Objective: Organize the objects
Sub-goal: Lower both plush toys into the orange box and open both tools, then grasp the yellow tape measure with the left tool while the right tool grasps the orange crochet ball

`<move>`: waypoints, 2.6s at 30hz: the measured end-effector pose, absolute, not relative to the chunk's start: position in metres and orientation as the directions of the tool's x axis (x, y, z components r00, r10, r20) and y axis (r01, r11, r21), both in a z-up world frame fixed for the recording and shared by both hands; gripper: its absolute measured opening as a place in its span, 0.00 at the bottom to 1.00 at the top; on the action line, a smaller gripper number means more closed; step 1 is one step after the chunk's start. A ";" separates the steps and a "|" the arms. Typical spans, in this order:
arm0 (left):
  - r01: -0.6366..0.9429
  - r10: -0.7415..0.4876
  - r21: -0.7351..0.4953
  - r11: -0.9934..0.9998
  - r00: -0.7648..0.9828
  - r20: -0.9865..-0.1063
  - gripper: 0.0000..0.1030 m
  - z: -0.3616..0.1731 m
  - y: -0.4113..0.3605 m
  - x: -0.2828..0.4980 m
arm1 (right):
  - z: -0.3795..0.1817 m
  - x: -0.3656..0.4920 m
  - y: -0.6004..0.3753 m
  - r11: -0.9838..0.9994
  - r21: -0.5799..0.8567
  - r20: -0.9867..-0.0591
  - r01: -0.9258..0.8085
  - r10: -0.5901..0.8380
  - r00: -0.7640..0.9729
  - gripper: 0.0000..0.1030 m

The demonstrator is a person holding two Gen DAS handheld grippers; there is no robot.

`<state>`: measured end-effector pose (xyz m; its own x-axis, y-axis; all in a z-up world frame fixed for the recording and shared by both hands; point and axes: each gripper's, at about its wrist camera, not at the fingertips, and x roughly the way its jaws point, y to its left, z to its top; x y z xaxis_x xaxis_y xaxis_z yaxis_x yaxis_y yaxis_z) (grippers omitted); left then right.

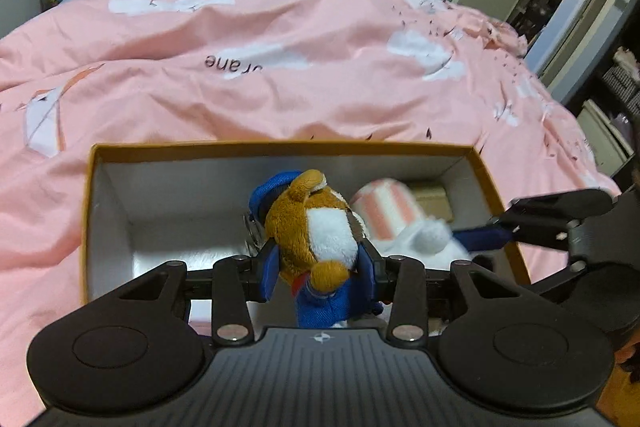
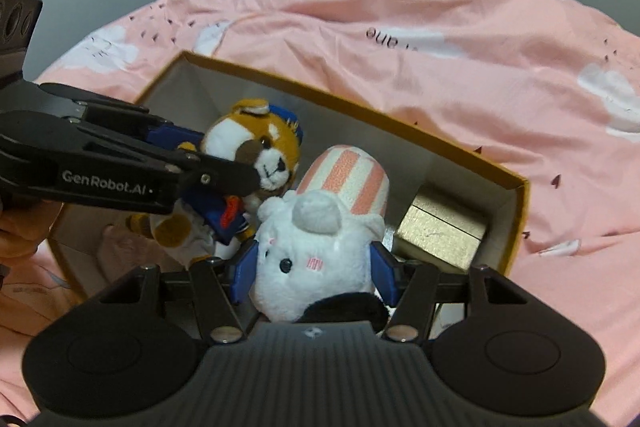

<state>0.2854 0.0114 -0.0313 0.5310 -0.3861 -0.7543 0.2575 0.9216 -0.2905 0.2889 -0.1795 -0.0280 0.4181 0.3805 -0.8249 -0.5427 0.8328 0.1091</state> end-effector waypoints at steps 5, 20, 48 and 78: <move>0.282 -0.365 -0.249 0.927 0.512 -0.778 0.44 -0.044 0.002 0.293 | -0.045 0.300 -0.178 0.838 0.100 -0.838 -0.537 0.362 0.408 0.59; 0.265 -0.274 -0.175 0.948 0.404 -0.873 0.43 -0.080 -0.008 0.315 | -0.068 0.308 -0.171 0.839 0.099 -0.843 -0.535 0.356 0.403 0.59; 0.289 -0.273 -0.106 0.952 0.637 -0.721 0.58 0.026 0.024 0.147 | 0.031 0.141 -0.184 0.860 0.138 -0.642 -0.490 0.455 0.617 0.68; 0.199 -0.135 -0.044 0.979 0.473 -0.871 0.57 -0.054 0.069 0.088 | -0.093 0.082 -0.092 0.734 0.200 -0.851 -0.650 0.458 0.256 0.41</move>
<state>0.0878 0.0691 -0.0542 0.4726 -0.1347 -0.8709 0.1988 0.9791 -0.0435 0.0815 -0.0916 -0.0927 0.2561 0.4583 -0.8511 -0.6495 0.7337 0.1996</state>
